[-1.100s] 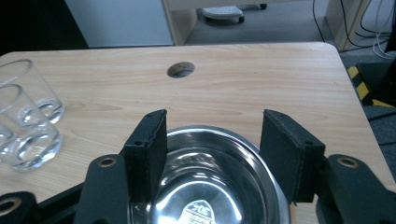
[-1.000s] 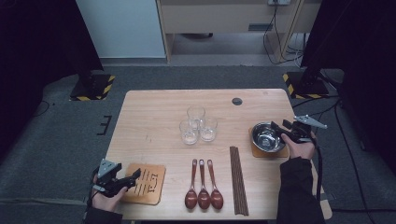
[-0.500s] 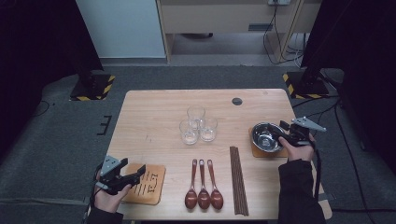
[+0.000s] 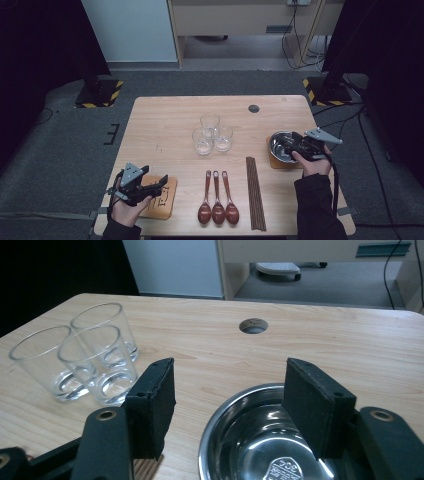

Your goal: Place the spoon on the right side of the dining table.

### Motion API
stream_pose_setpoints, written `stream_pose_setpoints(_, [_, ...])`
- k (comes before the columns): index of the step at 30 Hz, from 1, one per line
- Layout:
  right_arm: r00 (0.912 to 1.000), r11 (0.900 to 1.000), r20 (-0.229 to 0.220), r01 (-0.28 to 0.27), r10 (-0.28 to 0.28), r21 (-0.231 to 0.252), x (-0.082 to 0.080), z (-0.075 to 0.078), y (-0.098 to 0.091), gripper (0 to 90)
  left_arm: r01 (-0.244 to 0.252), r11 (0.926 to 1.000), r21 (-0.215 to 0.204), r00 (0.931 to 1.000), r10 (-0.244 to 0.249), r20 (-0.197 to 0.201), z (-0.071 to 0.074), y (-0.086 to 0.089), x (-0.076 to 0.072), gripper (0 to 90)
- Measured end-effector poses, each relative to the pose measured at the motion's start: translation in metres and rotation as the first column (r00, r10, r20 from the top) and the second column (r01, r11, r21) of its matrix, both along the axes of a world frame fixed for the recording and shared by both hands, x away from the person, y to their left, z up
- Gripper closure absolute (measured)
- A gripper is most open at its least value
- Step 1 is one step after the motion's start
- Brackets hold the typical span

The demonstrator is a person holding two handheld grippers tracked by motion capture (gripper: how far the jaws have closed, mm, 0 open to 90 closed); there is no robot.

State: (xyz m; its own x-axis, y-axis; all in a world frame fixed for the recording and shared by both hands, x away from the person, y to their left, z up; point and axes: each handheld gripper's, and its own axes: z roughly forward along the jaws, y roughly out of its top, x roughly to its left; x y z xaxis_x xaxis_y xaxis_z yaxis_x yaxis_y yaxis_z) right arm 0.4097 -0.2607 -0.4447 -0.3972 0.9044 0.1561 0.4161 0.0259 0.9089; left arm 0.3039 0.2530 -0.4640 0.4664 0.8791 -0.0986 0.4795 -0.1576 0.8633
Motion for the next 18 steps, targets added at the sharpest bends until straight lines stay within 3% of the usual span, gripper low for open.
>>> stream_pose_setpoints(18, [0.9972,0.9972,0.004,-0.074,0.074,-0.014,-0.011,0.0,0.018,37.6,0.113,0.993,0.034,0.9935,-0.113,0.006,0.006,-0.051,0.007,15.0])
